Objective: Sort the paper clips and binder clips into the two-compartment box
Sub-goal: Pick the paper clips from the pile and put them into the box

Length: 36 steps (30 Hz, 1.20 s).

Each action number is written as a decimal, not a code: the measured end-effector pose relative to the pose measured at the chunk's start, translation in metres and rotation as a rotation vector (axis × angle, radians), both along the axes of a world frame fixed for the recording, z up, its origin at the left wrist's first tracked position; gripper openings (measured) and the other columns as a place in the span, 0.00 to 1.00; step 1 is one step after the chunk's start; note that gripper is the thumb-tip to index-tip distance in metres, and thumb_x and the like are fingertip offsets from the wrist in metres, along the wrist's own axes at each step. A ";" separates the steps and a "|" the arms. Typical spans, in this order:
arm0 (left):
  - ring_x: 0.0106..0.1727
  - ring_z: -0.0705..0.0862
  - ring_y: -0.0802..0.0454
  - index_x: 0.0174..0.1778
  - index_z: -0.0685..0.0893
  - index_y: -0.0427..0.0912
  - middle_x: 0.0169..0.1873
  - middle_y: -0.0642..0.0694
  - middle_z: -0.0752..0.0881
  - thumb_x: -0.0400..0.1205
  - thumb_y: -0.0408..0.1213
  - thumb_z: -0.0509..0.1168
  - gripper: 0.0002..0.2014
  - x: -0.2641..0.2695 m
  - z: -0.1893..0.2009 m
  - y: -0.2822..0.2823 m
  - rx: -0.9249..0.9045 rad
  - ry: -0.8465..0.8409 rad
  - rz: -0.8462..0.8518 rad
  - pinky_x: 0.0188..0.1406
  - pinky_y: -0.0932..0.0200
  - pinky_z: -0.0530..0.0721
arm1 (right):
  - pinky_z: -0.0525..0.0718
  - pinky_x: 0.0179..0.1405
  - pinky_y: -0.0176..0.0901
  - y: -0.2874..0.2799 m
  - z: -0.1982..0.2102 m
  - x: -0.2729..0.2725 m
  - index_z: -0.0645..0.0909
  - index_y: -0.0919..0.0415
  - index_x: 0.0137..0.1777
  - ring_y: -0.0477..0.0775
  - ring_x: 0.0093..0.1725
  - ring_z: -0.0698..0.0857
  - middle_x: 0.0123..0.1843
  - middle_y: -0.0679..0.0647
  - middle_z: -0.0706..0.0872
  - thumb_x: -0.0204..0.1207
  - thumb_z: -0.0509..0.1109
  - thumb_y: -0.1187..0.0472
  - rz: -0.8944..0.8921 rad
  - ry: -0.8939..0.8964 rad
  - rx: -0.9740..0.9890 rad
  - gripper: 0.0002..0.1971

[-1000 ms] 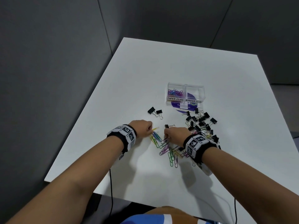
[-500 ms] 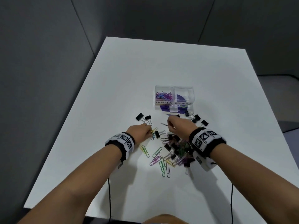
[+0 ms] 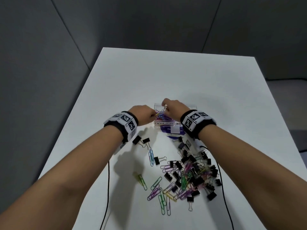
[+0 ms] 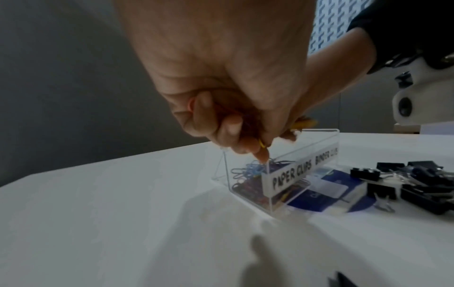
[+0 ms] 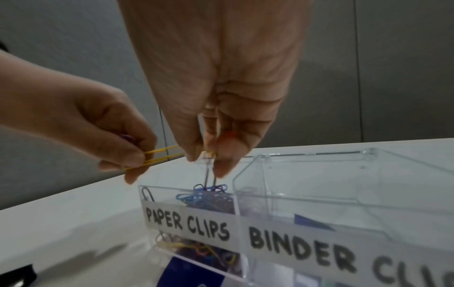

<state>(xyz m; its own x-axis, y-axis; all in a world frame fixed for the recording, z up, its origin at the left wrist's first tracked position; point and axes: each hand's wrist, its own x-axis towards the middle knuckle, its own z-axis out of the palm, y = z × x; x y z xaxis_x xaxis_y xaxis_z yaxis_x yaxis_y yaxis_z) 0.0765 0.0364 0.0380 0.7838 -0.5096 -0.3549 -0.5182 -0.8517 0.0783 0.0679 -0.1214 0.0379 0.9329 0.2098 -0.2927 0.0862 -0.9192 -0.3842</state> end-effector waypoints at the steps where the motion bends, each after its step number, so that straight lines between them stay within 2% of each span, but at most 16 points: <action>1: 0.43 0.81 0.43 0.51 0.83 0.38 0.41 0.42 0.83 0.86 0.45 0.52 0.18 0.006 0.001 -0.002 0.016 -0.007 -0.006 0.40 0.57 0.75 | 0.79 0.57 0.50 0.000 -0.001 0.001 0.71 0.62 0.69 0.63 0.59 0.83 0.62 0.63 0.84 0.80 0.64 0.62 0.000 0.005 0.026 0.18; 4: 0.39 0.77 0.46 0.50 0.85 0.39 0.42 0.41 0.85 0.85 0.45 0.54 0.18 0.016 0.004 -0.008 0.042 -0.064 -0.030 0.37 0.58 0.72 | 0.78 0.61 0.49 -0.007 -0.001 -0.004 0.70 0.61 0.71 0.60 0.62 0.82 0.65 0.61 0.82 0.81 0.63 0.61 -0.042 -0.057 0.119 0.19; 9: 0.46 0.82 0.44 0.49 0.85 0.39 0.49 0.42 0.87 0.84 0.42 0.55 0.15 0.023 0.008 -0.025 0.042 -0.094 -0.095 0.39 0.57 0.74 | 0.82 0.54 0.50 -0.028 -0.006 -0.036 0.72 0.58 0.68 0.57 0.54 0.84 0.59 0.56 0.85 0.82 0.60 0.61 -0.118 -0.159 0.187 0.16; 11: 0.48 0.82 0.45 0.53 0.85 0.40 0.53 0.42 0.86 0.85 0.41 0.55 0.14 0.022 0.007 -0.035 0.019 -0.056 -0.109 0.41 0.56 0.75 | 0.83 0.53 0.50 -0.033 -0.011 -0.054 0.72 0.57 0.68 0.56 0.52 0.85 0.58 0.54 0.85 0.82 0.60 0.61 -0.110 -0.143 0.171 0.15; 15: 0.66 0.79 0.44 0.69 0.78 0.45 0.65 0.43 0.80 0.85 0.42 0.59 0.17 0.015 0.003 -0.046 -0.052 0.029 -0.105 0.58 0.51 0.79 | 0.82 0.53 0.50 -0.035 -0.021 -0.085 0.72 0.56 0.68 0.59 0.54 0.85 0.59 0.55 0.85 0.81 0.59 0.62 -0.117 -0.058 0.133 0.16; 17: 0.67 0.78 0.45 0.71 0.77 0.46 0.67 0.44 0.78 0.84 0.40 0.60 0.18 0.007 0.004 -0.042 -0.076 0.000 -0.125 0.58 0.51 0.79 | 0.82 0.54 0.50 -0.033 -0.024 -0.098 0.73 0.55 0.68 0.59 0.56 0.85 0.61 0.55 0.85 0.81 0.60 0.62 -0.113 -0.040 0.118 0.16; 19: 0.65 0.79 0.45 0.67 0.80 0.45 0.65 0.45 0.80 0.84 0.37 0.60 0.16 -0.007 0.005 -0.034 -0.101 -0.082 -0.188 0.55 0.50 0.80 | 0.80 0.52 0.46 -0.030 -0.027 -0.112 0.75 0.57 0.66 0.58 0.56 0.85 0.62 0.55 0.85 0.81 0.61 0.62 -0.095 -0.033 0.111 0.14; 22: 0.62 0.81 0.48 0.61 0.84 0.45 0.60 0.47 0.83 0.84 0.31 0.58 0.14 -0.040 -0.006 -0.013 -0.113 -0.055 -0.281 0.53 0.53 0.82 | 0.79 0.50 0.43 -0.025 -0.031 -0.134 0.78 0.59 0.61 0.56 0.55 0.84 0.61 0.55 0.84 0.81 0.62 0.62 0.009 -0.027 0.057 0.11; 25: 0.65 0.80 0.49 0.64 0.82 0.47 0.64 0.49 0.81 0.82 0.28 0.58 0.17 -0.071 -0.024 0.011 -0.042 0.091 -0.340 0.58 0.53 0.81 | 0.79 0.48 0.45 -0.015 -0.034 -0.152 0.79 0.61 0.59 0.58 0.55 0.83 0.58 0.55 0.84 0.81 0.61 0.63 0.172 -0.013 -0.028 0.10; 29: 0.68 0.78 0.47 0.71 0.77 0.48 0.70 0.48 0.77 0.83 0.36 0.62 0.19 -0.094 -0.036 0.028 0.016 0.104 -0.385 0.59 0.52 0.79 | 0.80 0.46 0.49 0.004 -0.036 -0.170 0.82 0.62 0.55 0.58 0.55 0.82 0.55 0.56 0.85 0.80 0.62 0.63 0.306 -0.043 -0.030 0.09; 32: 0.68 0.77 0.47 0.72 0.76 0.47 0.69 0.47 0.76 0.84 0.41 0.61 0.19 -0.104 -0.042 0.031 0.041 0.054 -0.400 0.57 0.53 0.78 | 0.81 0.50 0.49 0.021 -0.038 -0.181 0.83 0.62 0.56 0.57 0.59 0.81 0.57 0.56 0.86 0.78 0.66 0.61 0.417 -0.037 -0.009 0.10; 35: 0.65 0.79 0.45 0.66 0.79 0.45 0.66 0.45 0.78 0.85 0.42 0.60 0.15 -0.112 -0.047 0.033 0.018 0.009 -0.380 0.55 0.52 0.77 | 0.87 0.46 0.52 0.035 -0.044 -0.190 0.87 0.62 0.51 0.60 0.48 0.86 0.48 0.57 0.90 0.68 0.76 0.56 0.537 -0.084 -0.010 0.13; 36: 0.64 0.79 0.44 0.64 0.81 0.43 0.64 0.44 0.79 0.85 0.42 0.59 0.14 -0.114 -0.048 0.033 0.007 0.001 -0.375 0.54 0.52 0.78 | 0.87 0.48 0.53 0.038 -0.048 -0.192 0.86 0.62 0.52 0.61 0.48 0.87 0.49 0.57 0.90 0.66 0.77 0.54 0.569 -0.065 -0.016 0.17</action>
<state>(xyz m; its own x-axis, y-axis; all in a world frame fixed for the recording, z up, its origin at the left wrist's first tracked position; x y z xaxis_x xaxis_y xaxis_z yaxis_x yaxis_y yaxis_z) -0.0375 0.0698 -0.0099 0.5426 -0.7590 -0.3599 -0.7942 -0.6030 0.0744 -0.1240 -0.0834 -0.0100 0.6902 0.6805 -0.2461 0.5923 -0.7267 -0.3481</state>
